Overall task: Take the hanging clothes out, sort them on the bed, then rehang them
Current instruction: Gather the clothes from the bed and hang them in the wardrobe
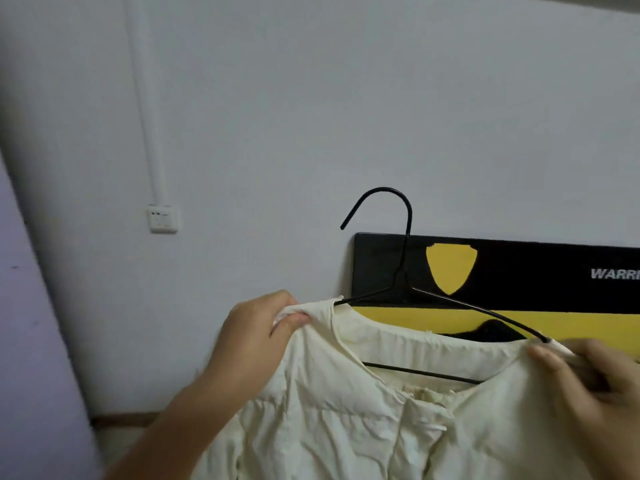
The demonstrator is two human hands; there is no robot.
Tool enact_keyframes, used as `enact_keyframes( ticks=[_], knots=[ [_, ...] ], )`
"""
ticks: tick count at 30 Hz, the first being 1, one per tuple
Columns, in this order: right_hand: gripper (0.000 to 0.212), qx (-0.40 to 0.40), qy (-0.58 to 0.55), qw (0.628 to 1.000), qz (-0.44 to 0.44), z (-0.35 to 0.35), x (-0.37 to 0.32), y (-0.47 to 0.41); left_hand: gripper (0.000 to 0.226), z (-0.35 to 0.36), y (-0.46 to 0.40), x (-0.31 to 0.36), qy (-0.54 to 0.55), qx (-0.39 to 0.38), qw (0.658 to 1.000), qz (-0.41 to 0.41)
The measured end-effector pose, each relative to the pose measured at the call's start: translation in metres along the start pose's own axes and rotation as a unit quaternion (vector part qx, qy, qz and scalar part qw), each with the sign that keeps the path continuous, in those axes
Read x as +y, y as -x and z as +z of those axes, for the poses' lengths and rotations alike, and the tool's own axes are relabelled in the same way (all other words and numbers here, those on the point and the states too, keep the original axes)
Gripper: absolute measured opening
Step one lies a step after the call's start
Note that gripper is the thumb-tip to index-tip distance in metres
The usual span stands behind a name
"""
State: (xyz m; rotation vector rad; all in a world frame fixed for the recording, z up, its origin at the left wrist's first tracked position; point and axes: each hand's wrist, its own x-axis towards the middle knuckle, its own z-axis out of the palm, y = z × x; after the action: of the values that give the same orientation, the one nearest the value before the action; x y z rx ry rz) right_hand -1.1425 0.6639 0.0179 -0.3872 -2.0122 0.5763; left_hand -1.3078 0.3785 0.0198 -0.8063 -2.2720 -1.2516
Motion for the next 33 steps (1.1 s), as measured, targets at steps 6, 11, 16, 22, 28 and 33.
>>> enact_keyframes(
  ticks=[6,11,16,22,28,33],
  knots=[
    [0.036,-0.097,-0.021,0.987,-0.128,0.001,-0.037,0.024,0.045,-0.046,0.08,0.001,-0.071,0.078,0.991,-0.077],
    [0.031,-0.248,-0.062,0.946,-0.197,0.008,-0.065,0.037,0.02,-0.094,0.141,0.01,-0.132,0.135,0.968,-0.164],
    [0.021,-0.373,-0.159,0.873,-0.27,0.028,-0.116,0.051,0.03,-0.15,0.178,0.012,-0.211,0.177,0.935,-0.223],
    [0.028,-0.522,-0.24,0.773,-0.27,0.059,-0.199,0.078,0.023,-0.228,0.212,-0.004,-0.3,0.217,0.893,-0.258],
    [0.025,-0.632,-0.355,0.657,-0.208,0.082,-0.291,0.124,0.021,-0.313,0.25,-0.032,-0.355,0.229,0.86,-0.287],
    [0.012,-0.674,-0.45,0.578,-0.098,0.096,-0.357,0.173,0.018,-0.373,0.28,-0.054,-0.367,0.248,0.831,-0.337]
  ],
)
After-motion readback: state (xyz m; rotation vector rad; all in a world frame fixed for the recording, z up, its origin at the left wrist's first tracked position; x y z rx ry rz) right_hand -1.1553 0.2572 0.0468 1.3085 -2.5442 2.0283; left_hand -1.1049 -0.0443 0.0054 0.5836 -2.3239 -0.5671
